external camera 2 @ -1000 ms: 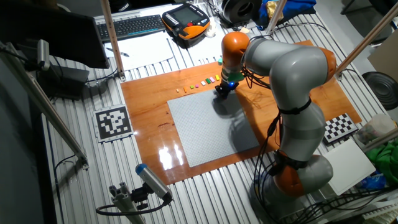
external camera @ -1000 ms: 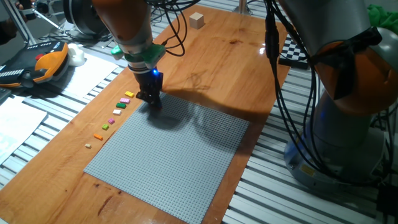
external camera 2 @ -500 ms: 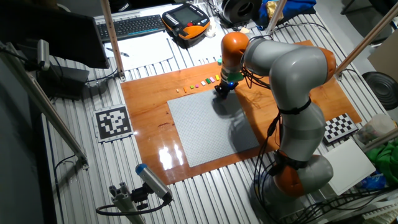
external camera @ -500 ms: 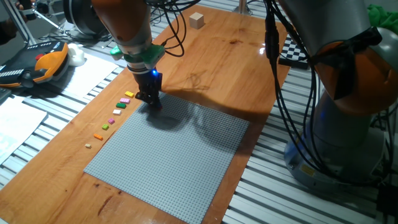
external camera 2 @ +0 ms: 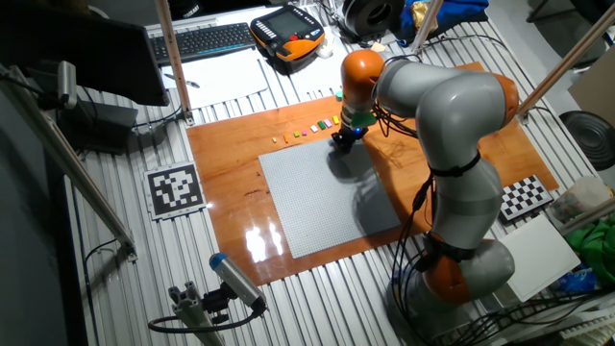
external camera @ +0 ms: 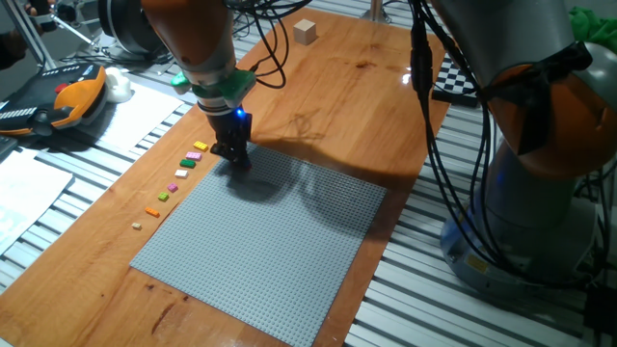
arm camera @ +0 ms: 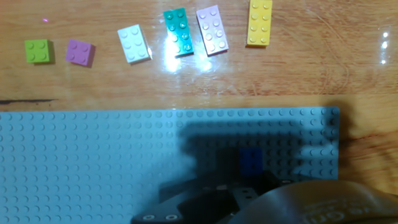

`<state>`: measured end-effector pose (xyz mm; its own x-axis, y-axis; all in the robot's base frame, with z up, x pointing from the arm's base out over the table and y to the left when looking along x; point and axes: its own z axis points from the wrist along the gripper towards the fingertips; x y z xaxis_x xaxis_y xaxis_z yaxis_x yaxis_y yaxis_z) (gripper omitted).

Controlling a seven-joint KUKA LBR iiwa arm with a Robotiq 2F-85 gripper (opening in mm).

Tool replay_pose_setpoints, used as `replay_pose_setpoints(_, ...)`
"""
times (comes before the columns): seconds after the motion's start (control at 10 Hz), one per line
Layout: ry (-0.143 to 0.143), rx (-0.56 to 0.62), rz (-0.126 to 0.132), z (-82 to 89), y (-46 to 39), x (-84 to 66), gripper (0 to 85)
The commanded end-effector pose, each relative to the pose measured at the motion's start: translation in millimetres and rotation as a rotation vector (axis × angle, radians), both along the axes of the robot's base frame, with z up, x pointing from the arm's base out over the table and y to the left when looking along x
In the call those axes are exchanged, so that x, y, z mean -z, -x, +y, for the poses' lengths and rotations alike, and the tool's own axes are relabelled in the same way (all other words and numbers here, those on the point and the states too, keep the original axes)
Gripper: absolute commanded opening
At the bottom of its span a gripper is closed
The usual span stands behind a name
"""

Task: Stack small Lego blocks randomly, one at a time

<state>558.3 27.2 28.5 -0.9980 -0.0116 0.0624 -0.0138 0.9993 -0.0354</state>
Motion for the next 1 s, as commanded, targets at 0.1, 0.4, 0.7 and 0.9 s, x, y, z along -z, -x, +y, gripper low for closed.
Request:
replay_pose_setpoints(0.1, 0.005, -0.004, 0.0, 0.1, 0.5, 0.7, 0.0)
replay_pose_setpoints(0.4, 0.004, -0.002, 0.002, 1.2, 1.0, 0.4, 0.0)
replay_pose_setpoints(0.7, -0.008, 0.007, 0.006, 0.3, -0.4, -0.8, 0.0)
replay_pose_setpoints(0.9, -0.014, 0.029, 0.001, 0.7, -0.5, -1.6, 0.0)
